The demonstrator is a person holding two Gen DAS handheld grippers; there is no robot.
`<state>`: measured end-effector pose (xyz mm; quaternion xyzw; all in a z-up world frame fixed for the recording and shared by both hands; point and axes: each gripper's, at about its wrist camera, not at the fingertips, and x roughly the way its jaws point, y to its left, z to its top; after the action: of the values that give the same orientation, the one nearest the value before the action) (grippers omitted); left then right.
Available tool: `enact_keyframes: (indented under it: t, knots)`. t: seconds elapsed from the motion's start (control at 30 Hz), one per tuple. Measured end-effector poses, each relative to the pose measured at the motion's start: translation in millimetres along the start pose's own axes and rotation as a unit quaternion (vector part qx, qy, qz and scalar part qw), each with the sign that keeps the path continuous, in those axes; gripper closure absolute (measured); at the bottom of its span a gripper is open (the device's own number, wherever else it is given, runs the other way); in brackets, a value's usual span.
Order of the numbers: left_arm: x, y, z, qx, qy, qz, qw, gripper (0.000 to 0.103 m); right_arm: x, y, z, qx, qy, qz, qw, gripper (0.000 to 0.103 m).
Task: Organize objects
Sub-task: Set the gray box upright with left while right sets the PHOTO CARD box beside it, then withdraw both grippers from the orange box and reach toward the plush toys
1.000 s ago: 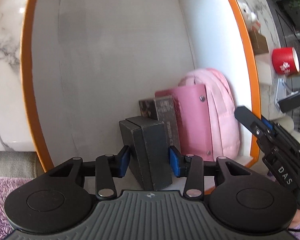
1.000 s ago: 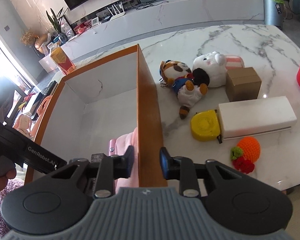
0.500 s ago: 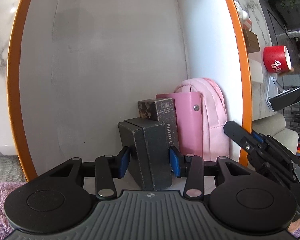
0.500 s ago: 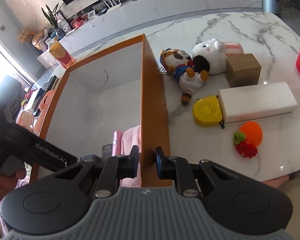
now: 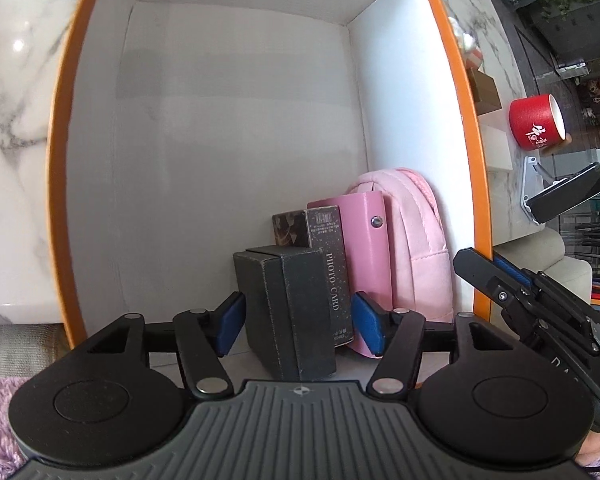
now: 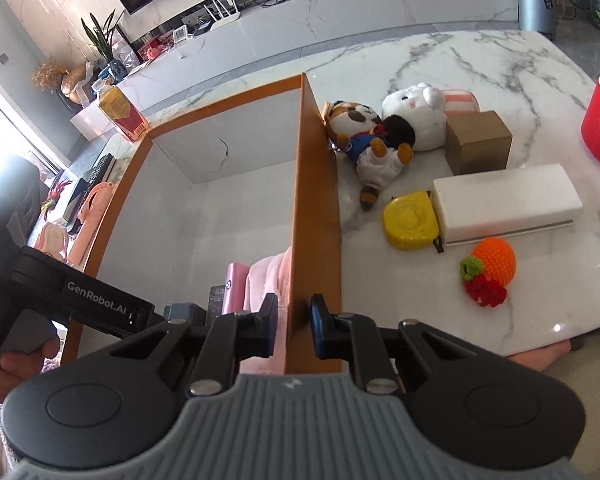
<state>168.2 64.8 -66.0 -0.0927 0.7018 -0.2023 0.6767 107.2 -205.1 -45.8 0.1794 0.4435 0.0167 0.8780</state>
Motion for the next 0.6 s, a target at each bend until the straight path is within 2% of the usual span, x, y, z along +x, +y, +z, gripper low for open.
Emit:
enact_keyframes:
  t: [0.1,0.27,0.4,0.6]
  knots:
    - [-8,-2,-5,0.01,-0.016,0.007,0.9998,0.035,-3,1,0,-0.001,-0.004,-0.004,1.0,0.084]
    - [-20,-23,-16,0.046,-0.071,0.04,0.9957,0.039,-13,2,-1,-0.006,-0.015,-0.01,1.0,0.082]
    - [-44,-53,-30,0.116,-0.136,0.058,0.9823,0.041,-27,-4,-1,-0.011,-0.032,0.001,0.999,0.082]
    - [-65,-104,-42,0.21,-0.191,0.042,0.9579,0.041,-43,-30,0,0.001,-0.041,-0.008,0.999,0.08]
